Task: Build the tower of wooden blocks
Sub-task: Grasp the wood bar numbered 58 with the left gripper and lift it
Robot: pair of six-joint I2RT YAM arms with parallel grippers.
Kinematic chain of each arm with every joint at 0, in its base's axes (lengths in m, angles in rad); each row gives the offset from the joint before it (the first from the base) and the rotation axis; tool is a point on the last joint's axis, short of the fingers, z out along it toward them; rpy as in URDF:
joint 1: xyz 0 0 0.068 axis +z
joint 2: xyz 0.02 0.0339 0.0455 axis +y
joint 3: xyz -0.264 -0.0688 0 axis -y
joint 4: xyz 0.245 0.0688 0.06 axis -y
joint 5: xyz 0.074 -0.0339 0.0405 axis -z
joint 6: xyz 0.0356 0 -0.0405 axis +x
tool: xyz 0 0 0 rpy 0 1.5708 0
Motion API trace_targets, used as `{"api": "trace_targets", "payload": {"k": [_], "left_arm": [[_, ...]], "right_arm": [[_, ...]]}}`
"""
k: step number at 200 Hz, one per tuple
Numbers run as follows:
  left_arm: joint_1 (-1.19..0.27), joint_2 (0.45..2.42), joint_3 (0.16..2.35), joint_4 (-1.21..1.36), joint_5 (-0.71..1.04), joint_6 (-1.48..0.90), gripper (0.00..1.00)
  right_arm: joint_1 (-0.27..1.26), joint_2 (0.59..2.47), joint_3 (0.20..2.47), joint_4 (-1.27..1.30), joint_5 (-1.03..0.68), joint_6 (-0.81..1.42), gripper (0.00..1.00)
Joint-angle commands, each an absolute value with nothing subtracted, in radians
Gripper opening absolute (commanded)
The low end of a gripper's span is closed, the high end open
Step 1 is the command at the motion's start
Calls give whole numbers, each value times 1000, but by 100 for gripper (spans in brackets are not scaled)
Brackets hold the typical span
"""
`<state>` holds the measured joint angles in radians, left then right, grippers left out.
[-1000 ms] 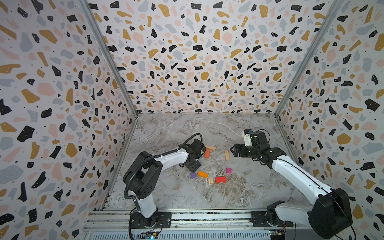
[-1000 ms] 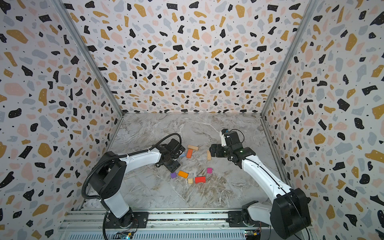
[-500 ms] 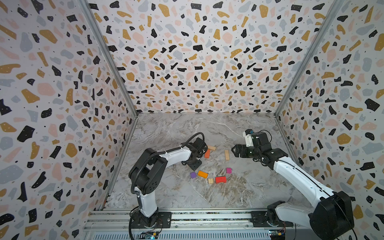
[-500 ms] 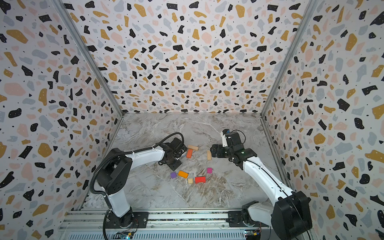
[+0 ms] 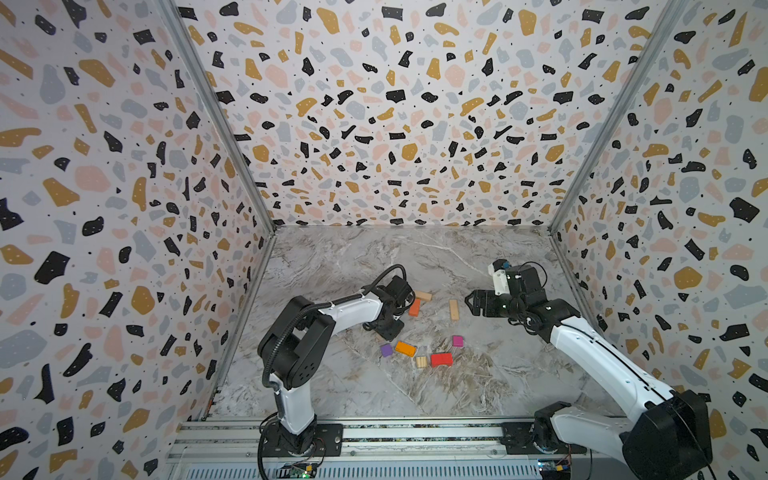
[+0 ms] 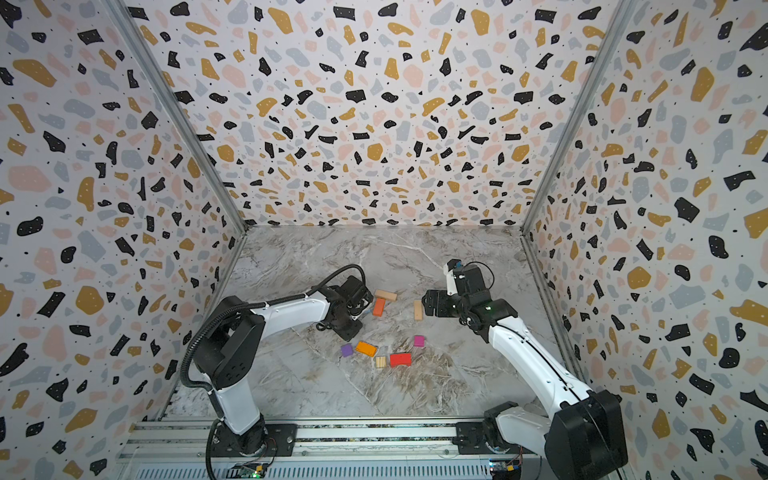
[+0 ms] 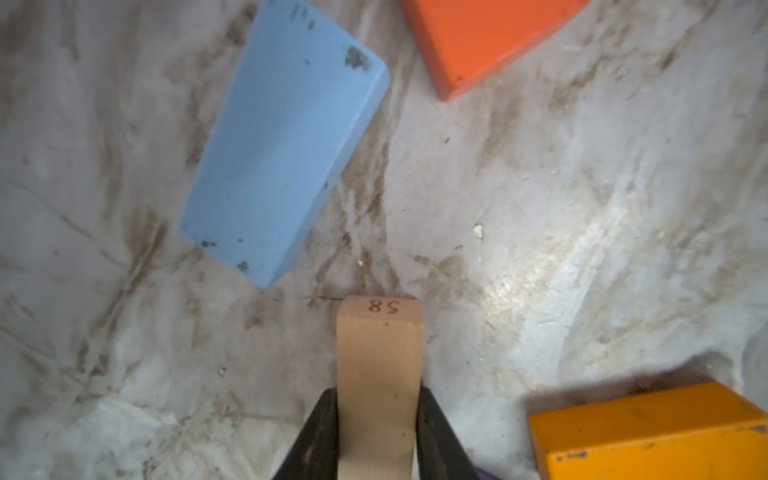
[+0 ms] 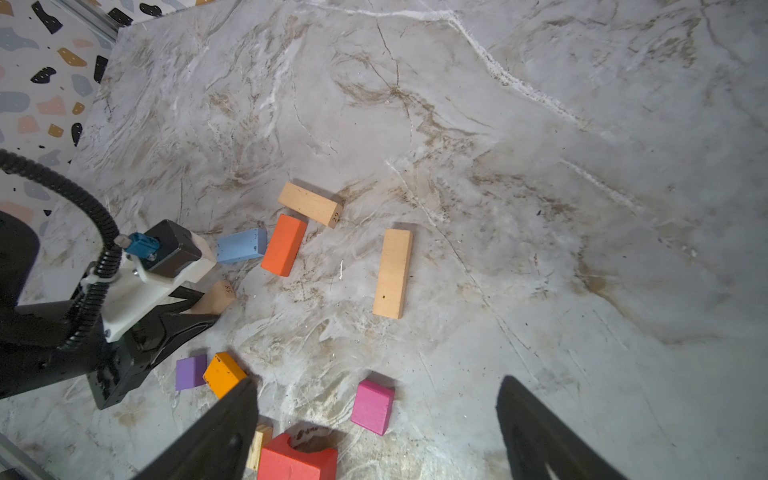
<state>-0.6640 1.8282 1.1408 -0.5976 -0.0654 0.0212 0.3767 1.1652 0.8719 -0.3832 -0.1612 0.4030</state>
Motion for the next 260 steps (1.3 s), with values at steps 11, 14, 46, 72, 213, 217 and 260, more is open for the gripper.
{"api": "trace_targets", "payload": {"k": [11, 14, 46, 72, 213, 217, 260], "left_arm": [[-664, 1841, 1134, -601, -44, -24, 30], [-664, 1841, 1134, -600, -44, -27, 30], [-660, 1831, 1132, -588, -37, -49, 23], [-660, 1808, 1148, -586, -13, -78, 20], [-692, 1719, 1235, -368, 195, -435, 15], [-694, 1721, 1236, -354, 205, -447, 15], [-740, 1777, 1285, -248, 239, -536, 15]], "right_arm": [[373, 1141, 860, -406, -153, 407, 91], [373, 1141, 860, -406, -153, 407, 91], [373, 1143, 850, -407, -147, 412, 91], [373, 1144, 842, -406, -149, 416, 91], [373, 1151, 819, -389, -142, 429, 91], [373, 1152, 817, -388, -141, 429, 91], [373, 1129, 779, -338, -208, 402, 91]]}}
